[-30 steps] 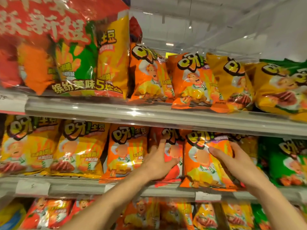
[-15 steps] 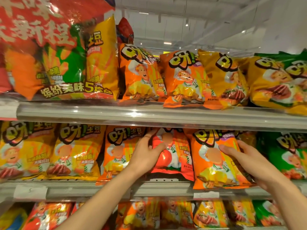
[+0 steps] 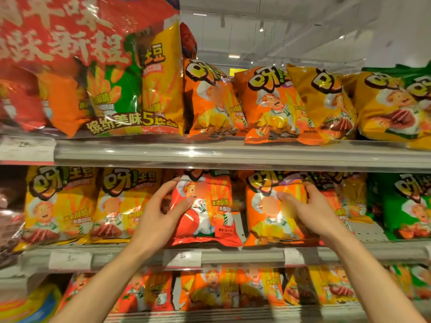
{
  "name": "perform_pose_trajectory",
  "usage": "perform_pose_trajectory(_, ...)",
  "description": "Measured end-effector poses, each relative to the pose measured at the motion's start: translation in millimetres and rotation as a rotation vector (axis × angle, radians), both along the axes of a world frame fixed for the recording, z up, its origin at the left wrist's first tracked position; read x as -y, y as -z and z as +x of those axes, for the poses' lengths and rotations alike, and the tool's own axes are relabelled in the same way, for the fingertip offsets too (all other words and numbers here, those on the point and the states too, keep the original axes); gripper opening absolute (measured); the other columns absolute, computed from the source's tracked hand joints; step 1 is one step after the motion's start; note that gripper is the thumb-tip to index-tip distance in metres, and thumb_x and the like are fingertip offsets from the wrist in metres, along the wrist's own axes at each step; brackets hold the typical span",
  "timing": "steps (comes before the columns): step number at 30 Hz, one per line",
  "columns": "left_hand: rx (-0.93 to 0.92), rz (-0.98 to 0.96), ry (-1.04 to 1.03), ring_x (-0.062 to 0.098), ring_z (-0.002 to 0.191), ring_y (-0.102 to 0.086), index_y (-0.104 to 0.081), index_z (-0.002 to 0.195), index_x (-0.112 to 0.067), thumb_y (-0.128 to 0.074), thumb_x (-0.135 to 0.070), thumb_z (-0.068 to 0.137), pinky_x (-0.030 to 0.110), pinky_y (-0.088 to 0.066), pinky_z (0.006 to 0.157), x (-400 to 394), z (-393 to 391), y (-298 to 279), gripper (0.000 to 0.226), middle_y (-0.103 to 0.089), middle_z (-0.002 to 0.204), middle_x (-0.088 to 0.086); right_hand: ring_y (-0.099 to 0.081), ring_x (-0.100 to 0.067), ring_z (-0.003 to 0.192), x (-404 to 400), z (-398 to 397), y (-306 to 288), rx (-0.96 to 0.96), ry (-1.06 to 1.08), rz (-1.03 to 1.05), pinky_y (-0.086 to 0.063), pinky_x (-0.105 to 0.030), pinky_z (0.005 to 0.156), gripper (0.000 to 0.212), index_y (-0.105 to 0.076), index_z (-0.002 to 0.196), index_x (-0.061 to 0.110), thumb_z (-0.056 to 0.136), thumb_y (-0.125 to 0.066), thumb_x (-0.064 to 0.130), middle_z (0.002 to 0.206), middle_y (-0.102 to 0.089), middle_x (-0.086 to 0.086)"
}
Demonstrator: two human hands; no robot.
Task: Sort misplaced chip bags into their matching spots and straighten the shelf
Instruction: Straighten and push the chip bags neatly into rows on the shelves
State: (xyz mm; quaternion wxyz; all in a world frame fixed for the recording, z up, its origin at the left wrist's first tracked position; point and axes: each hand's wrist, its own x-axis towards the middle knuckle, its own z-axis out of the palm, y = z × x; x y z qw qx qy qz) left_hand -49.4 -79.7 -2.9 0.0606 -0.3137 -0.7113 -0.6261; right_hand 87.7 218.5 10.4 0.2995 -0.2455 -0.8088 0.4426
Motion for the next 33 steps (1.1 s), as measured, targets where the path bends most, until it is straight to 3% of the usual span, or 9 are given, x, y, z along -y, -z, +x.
perform_pose_trajectory(4,-0.004,0.025,-0.05,-0.025,0.103,-0.053,-0.056,0.135,-0.03,-0.068,-0.045,0.078,-0.003,-0.04,0.077,23.0,-5.7,2.3,0.06,-0.058,0.121,-0.03,-0.063,-0.022,0.102,20.6,-33.4,10.6,-0.006,-0.007,0.04,-0.049,-0.038,0.089,0.079,-0.048,0.131,0.02,0.071,-0.07,0.066,0.11,-0.067,0.002)
perform_pose_trajectory(7,0.008,0.004,-0.079,-0.027,0.104,-0.048,-0.055,0.135,-0.038,-0.068,-0.045,0.081,0.004,-0.038,0.085,39.6,-8.2,5.3,0.056,-0.054,0.124,-0.033,-0.058,-0.028,0.116,33.8,-45.9,21.8,0.071,-0.012,0.084,-0.044,-0.037,0.095,0.076,-0.034,0.142,0.012,0.086,-0.065,0.052,0.124,-0.061,-0.004)
perform_pose_trajectory(9,0.018,-0.021,-0.087,-0.027,0.108,-0.042,-0.052,0.136,-0.045,-0.067,-0.05,0.081,0.011,-0.034,0.089,49.1,-8.8,8.2,0.057,-0.05,0.129,-0.033,-0.043,-0.035,0.134,41.2,-48.1,31.4,0.109,0.058,0.256,-0.038,-0.042,0.108,0.081,-0.022,0.15,0.007,0.092,-0.057,0.05,0.145,-0.043,-0.018)
perform_pose_trajectory(11,0.017,-0.026,-0.09,-0.031,0.109,-0.038,-0.05,0.135,-0.047,-0.066,-0.05,0.081,0.008,-0.033,0.087,55.3,-8.1,11.6,0.056,-0.048,0.13,-0.035,-0.029,-0.038,0.14,49.1,-48.7,40.0,0.071,0.139,0.546,-0.029,-0.044,0.114,0.073,-0.021,0.151,0.004,0.098,-0.049,0.045,0.15,-0.03,-0.025)
perform_pose_trajectory(15,0.02,-0.002,-0.1,-0.036,0.106,-0.039,-0.049,0.131,-0.046,-0.067,-0.044,0.082,-0.005,-0.034,0.081,56.8,-2.9,14.6,0.053,-0.047,0.125,-0.038,-0.031,-0.043,0.136,58.7,-56.5,55.7,0.177,0.15,0.894,-0.03,-0.055,0.112,0.064,-0.038,0.147,0.011,0.1,-0.025,0.051,0.146,-0.039,-0.025)
perform_pose_trajectory(19,0.03,0.011,-0.116,-0.035,0.107,-0.039,-0.05,0.131,-0.046,-0.069,-0.038,0.086,0.001,-0.035,0.086,55.3,-0.3,16.7,0.05,-0.047,0.126,-0.04,-0.036,-0.042,0.134,57.0,-58.4,56.6,0.257,0.156,0.896,-0.023,-0.057,0.115,0.071,-0.044,0.145,0.012,0.099,-0.014,0.057,0.143,-0.047,-0.023)
perform_pose_trajectory(24,0.052,-0.017,-0.142,-0.026,0.116,-0.043,-0.049,0.131,-0.052,-0.069,-0.046,0.083,0.01,-0.037,0.092,56.2,0.0,20.3,0.052,-0.051,0.123,-0.046,-0.034,-0.029,0.136,91.3,-51.4,36.8,-0.014,-0.017,0.778,-0.027,-0.046,0.113,0.062,-0.044,0.142,0.014,0.098,-0.034,0.056,0.142,-0.045,-0.013)
perform_pose_trajectory(28,0.046,-0.003,-0.161,-0.018,0.112,-0.053,-0.054,0.133,-0.037,-0.071,-0.029,0.088,0.003,-0.041,0.086,54.9,6.9,22.9,0.049,-0.059,0.127,-0.027,-0.019,-0.006,0.144,139.0,-51.6,24.0,-0.072,-0.292,0.568,-0.019,-0.031,0.119,0.069,-0.025,0.153,0.032,0.094,-0.036,0.065,0.156,-0.027,0.012)
perform_pose_trajectory(33,0.079,-0.037,-0.137,-0.02,0.12,-0.046,-0.05,0.133,-0.045,-0.069,-0.047,0.083,0.005,-0.038,0.091,68.8,10.8,31.5,0.054,-0.054,0.13,-0.035,-0.02,-0.003,0.145,178.0,-56.6,30.7,-0.048,-0.404,0.385,-0.025,-0.034,0.118,0.081,-0.007,0.154,0.043,0.087,-0.042,0.072,0.159,-0.022,0.019)
